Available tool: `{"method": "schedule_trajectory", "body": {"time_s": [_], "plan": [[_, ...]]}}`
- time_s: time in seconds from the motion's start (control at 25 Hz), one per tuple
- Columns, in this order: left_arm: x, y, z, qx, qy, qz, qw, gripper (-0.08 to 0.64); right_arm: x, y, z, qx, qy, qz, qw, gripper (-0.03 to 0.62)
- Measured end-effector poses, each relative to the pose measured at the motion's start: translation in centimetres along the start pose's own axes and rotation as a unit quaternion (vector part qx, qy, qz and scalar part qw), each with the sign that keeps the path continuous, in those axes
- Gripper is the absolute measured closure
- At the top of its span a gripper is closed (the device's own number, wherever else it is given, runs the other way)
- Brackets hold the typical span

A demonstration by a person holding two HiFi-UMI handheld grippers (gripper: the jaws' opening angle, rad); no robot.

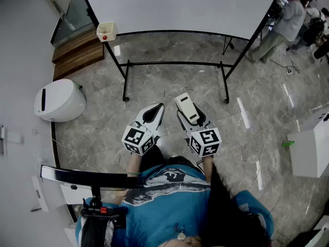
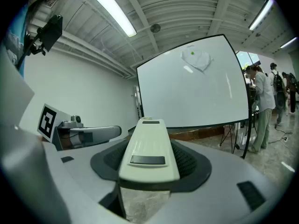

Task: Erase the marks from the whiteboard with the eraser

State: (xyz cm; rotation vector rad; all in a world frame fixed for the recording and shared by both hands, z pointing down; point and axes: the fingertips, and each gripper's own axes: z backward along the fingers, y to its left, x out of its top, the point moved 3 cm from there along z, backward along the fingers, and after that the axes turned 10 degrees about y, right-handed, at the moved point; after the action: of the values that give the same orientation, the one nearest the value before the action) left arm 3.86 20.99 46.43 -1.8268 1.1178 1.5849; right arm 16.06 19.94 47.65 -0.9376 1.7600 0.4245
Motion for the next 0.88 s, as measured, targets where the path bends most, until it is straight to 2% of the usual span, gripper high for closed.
{"method": "schedule_trajectory", "body": {"time_s": [0.44,0.64,0.88], "plan": [[0.9,1.3,-2.3,0.006,0.007,-0.018,0.9998,0.557,0.7,-2.2,-1.9,0.008,-0.013,-0.022,1.000,0.328],[1.2,4.6,-4.3,0.006,0.009,-0.004,0.9999,0.557,1.9,-2.9,-4.7,0.011,-0.006,-0.014,1.000,0.328],[3.3,10.3,-8.0,-0.017,0.014,-0.023,0.9995,0.557,5.3,-5.3,-10.8,-0.010,-0.012,-0.026,1.000,0.328]]}}
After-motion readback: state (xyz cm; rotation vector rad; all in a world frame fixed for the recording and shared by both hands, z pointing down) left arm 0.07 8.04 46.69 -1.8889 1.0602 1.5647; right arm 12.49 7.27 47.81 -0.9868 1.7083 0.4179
